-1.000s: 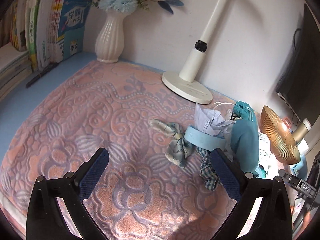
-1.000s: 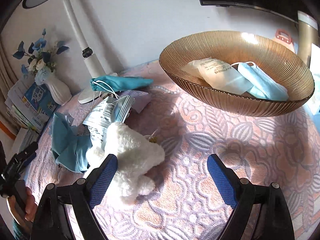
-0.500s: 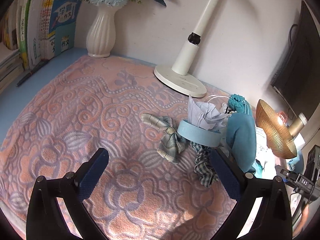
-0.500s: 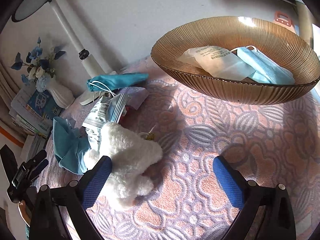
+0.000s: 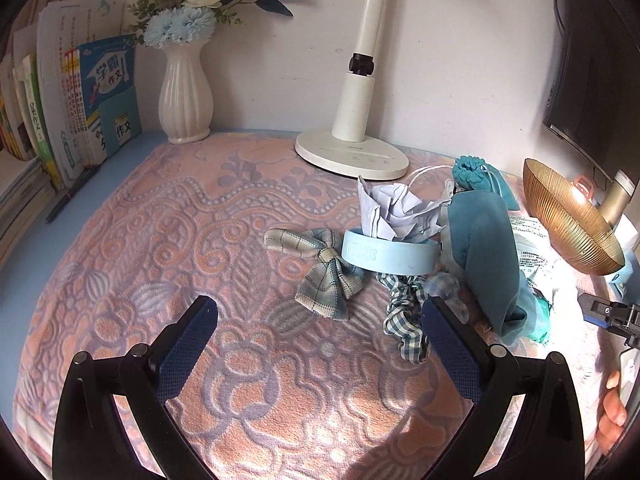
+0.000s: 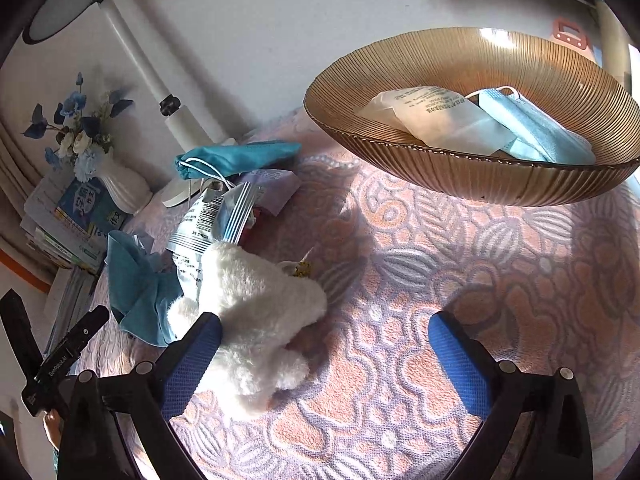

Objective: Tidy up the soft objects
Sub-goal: 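Move the right tool to the white plush while the left tool reaches the teal cloth, then close the right tool on the white plush while the left tool grasps the teal cloth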

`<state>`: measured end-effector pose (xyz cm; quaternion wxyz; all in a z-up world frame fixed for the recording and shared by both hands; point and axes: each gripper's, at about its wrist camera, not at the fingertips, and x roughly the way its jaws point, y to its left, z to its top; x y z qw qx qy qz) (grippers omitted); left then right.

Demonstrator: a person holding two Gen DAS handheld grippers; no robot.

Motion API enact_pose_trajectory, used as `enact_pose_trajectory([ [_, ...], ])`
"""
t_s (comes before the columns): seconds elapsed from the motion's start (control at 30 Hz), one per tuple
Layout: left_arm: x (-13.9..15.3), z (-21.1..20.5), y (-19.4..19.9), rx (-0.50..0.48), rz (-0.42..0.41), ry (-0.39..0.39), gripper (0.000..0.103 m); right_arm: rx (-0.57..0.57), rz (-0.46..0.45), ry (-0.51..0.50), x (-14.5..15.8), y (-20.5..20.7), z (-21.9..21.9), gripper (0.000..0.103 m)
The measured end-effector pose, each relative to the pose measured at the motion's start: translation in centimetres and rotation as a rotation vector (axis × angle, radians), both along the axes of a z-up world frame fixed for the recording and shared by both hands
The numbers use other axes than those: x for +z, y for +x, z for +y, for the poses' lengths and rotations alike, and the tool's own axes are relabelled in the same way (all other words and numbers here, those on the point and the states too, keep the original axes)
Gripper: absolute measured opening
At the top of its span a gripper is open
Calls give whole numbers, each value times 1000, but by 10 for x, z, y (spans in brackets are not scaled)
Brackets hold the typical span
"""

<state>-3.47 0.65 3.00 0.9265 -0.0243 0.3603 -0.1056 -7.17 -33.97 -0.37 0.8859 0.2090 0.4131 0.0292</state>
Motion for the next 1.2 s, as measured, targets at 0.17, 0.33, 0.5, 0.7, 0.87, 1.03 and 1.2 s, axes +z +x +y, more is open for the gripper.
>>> enact_pose_trajectory([
  [0.17, 4, 1, -2, -2, -5, -27, 102, 4, -43, 12, 6, -6, -1, 103],
  [0.33, 29, -30, -22, -125, -17, -18, 102, 43, -109, -37, 18, -15, 13, 94],
  [0.5, 54, -76, -18, -209, -8, 67, 101, 94, -50, 9, 16, -11, 30, 82],
  [0.7, 31, -112, 18, -248, 81, 114, 57, 75, -5, 37, 3, -7, 29, 83],
  [0.87, 13, -120, 27, -287, 133, 101, 16, 75, 14, 68, 2, -4, 27, 87],
  [1.03, 17, -115, 21, -291, 101, 76, 12, 84, 19, 90, 3, 3, 35, 86],
  [1.2, 45, -106, -2, -346, 0, 13, 12, 56, -55, 34, 9, -5, 40, 59],
])
